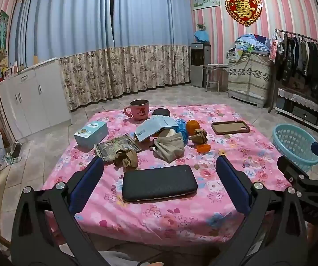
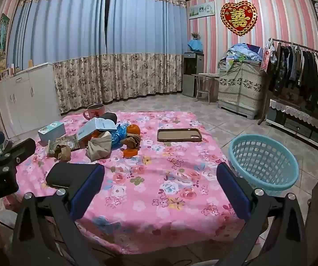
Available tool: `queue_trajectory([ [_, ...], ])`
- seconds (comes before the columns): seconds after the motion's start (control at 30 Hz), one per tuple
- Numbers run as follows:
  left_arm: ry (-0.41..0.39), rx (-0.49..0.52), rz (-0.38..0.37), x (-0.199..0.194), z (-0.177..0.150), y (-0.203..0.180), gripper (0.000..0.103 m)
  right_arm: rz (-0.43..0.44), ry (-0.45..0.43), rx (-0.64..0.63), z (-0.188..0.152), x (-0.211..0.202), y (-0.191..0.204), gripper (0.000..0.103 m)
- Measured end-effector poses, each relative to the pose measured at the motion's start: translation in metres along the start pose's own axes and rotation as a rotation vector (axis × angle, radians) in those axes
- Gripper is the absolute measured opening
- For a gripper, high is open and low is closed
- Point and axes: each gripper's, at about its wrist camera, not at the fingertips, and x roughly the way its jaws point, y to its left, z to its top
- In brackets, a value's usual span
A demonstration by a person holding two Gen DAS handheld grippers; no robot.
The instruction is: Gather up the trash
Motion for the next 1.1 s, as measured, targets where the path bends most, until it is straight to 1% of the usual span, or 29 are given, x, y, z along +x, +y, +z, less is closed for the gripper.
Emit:
queue_trajectory([
  [0.03,-0.008,0.014,0.002,-0.0008,-0.0003,-0.0016,0.098,0.000,-0.001,0.000,0.0000,-0.0002,0.0000,0.099],
  [1.0,-0.016,0.013,0.005,-0.0056,0.0047,-0.0035,0.098,-0.005,-0.010,-0.007,-0.0018,-0.0014,-0.0009,0.099],
  [1.1,-0.016,0.013,0.004,-0.0058,0.0046,-0.0036,0.098,-0.003,-0.010,-0.004,0.0033,-0.0041,-0.0016,0.099],
])
